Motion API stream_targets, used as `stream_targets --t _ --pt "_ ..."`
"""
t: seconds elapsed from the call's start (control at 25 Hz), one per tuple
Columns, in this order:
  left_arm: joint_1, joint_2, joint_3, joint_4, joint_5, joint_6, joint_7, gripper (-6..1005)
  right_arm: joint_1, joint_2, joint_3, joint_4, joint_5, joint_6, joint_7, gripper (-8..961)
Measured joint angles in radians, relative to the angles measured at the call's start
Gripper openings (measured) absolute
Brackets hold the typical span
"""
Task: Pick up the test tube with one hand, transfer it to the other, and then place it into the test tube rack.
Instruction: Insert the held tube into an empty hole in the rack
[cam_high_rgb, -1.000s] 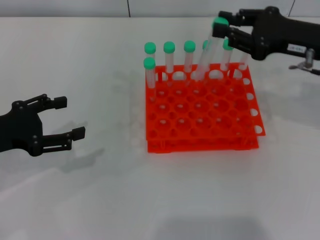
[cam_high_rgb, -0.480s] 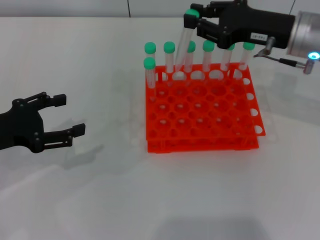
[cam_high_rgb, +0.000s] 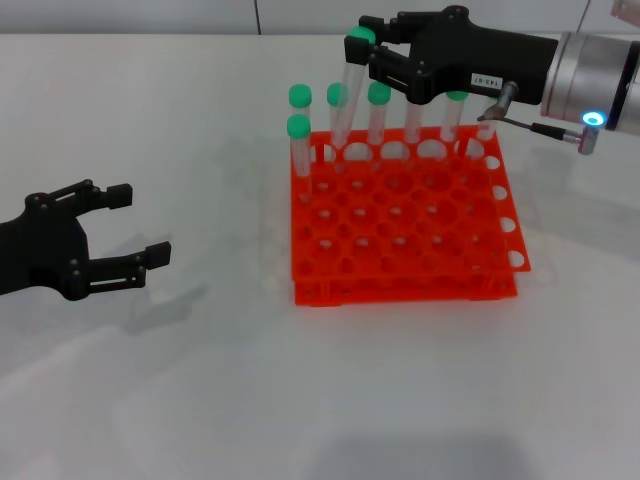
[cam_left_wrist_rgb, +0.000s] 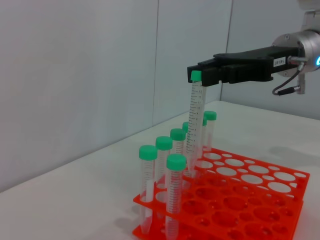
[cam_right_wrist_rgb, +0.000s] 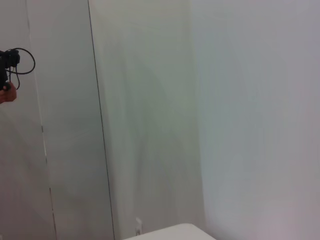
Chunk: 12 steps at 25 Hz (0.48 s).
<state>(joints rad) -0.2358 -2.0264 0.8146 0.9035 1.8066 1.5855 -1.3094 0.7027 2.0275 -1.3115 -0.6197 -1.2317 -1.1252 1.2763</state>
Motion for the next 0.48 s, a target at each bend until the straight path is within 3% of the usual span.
stream_targets --t 0.48 --pt "-0.003 0.000 -0.011 0.000 0.002 0.000 0.001 892 -0.001 0.000 -0.101 0.018 0.087 0.078 -0.041 257"
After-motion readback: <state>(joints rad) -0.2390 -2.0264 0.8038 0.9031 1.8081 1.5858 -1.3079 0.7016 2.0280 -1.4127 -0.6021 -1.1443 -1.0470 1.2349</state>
